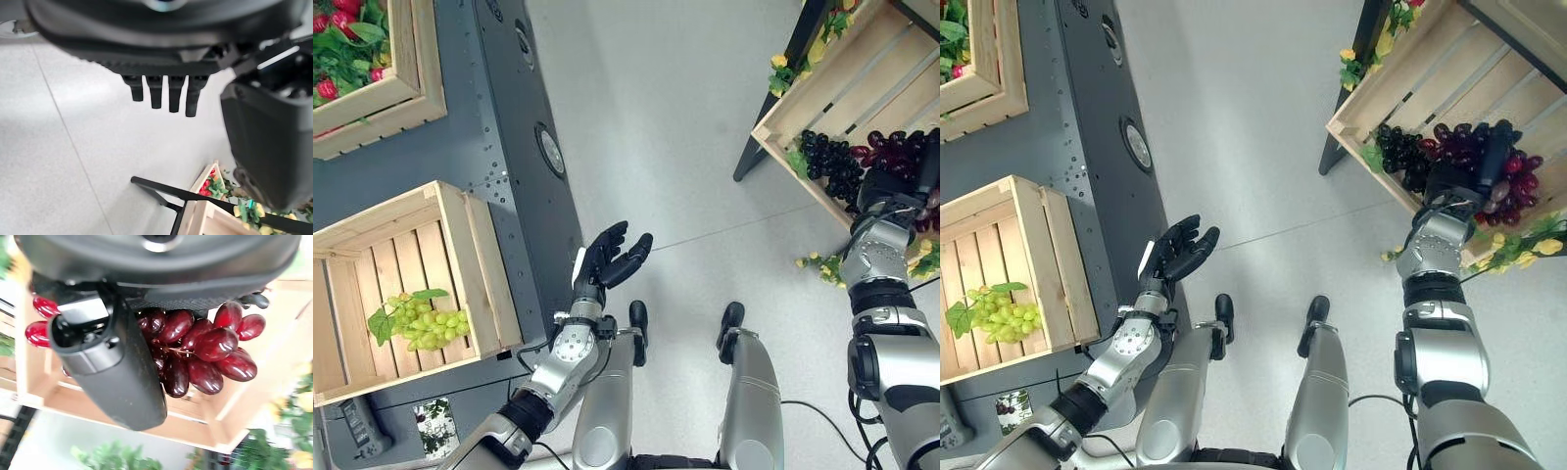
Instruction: Pick up the fruits from the basket on one side to the basket on the other side
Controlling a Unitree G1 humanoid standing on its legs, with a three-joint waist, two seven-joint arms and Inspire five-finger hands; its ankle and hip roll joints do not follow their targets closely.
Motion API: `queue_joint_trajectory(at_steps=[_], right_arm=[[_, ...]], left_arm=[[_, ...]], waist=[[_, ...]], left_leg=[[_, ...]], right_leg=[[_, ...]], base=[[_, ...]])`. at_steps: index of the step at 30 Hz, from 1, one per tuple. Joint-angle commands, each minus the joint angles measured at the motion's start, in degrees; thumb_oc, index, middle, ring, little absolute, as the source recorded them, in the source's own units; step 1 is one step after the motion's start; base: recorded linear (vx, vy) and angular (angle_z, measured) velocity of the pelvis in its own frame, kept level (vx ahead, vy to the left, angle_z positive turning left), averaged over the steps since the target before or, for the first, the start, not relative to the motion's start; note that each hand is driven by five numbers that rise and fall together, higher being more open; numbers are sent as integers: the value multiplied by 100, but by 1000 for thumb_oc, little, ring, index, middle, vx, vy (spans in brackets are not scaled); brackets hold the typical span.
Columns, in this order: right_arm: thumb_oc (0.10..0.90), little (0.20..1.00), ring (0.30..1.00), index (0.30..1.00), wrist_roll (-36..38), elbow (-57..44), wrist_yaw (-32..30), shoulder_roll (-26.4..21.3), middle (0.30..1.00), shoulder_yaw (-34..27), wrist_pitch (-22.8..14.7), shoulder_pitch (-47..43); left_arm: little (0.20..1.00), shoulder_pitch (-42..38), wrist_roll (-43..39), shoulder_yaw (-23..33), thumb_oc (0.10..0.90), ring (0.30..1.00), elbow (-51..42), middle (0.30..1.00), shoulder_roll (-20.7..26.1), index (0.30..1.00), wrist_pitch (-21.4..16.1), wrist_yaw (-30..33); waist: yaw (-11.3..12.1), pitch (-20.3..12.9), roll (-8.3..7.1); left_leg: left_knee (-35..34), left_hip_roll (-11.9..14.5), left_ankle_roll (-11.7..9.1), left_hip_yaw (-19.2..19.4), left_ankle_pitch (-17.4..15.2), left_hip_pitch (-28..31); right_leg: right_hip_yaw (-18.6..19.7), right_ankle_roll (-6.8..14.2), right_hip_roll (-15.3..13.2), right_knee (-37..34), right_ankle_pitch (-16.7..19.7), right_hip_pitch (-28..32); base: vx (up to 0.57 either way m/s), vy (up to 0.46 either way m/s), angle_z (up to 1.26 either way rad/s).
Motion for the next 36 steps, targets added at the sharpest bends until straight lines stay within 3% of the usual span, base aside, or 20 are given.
queue_joint_trajectory(at_steps=[1,17,25,27,32,34,36], right_arm=[[800,900,900,900,-33,-401,265,-917,900,-88,-260,-775],[800,900,900,900,-33,-253,-4,-1136,900,-180,506,-622],[800,900,900,900,-248,-110,228,-1268,900,-48,1399,-486],[800,900,900,900,-450,-127,315,-1299,900,41,1715,-464],[800,900,900,900,-1004,-174,498,-1251,900,220,2084,-324],[800,900,900,900,-2063,-260,623,-1170,900,459,2150,-122],[800,900,900,900,-2557,-340,736,-1086,900,568,2149,17]], left_arm=[[900,164,47,41,800,900,-1047,900,83,900,-498,117],[900,231,30,-33,800,900,-1164,900,230,900,-480,97],[900,256,53,-50,800,900,-1196,900,286,900,-450,-23],[900,255,59,-47,800,900,-1196,900,307,900,-439,-92],[900,263,102,-24,800,900,-1140,900,305,900,-452,-175],[900,263,245,-5,800,900,-1015,900,249,900,-417,-146],[900,256,307,1,800,900,-928,900,221,900,-370,-135]], waist=[[-49,-77,147],[2,-77,11],[45,-77,-80],[63,-77,-115],[68,-77,-173],[56,-77,-245],[46,-78,-286]], left_leg=[[542,-336,129,11,-776,162],[314,-295,104,-11,-713,422],[262,-243,88,-27,-679,532],[232,-244,84,-28,-657,562],[113,-222,65,-15,-609,700],[-35,-180,46,6,-562,913],[-137,-158,33,22,-521,1050]], right_leg=[[-112,-262,222,138,-135,540],[-204,-280,267,-80,-95,837],[-257,-291,270,-155,-78,1005],[-271,-285,274,-196,-59,1046],[-288,-274,293,-319,-23,1181],[-295,-252,297,-504,35,1400],[-296,-231,298,-614,77,1532]], base=[[0,0,0],[17,-6,0],[7,-19,4],[0,0,0],[-10,-3,2],[0,0,0],[0,0,0]])
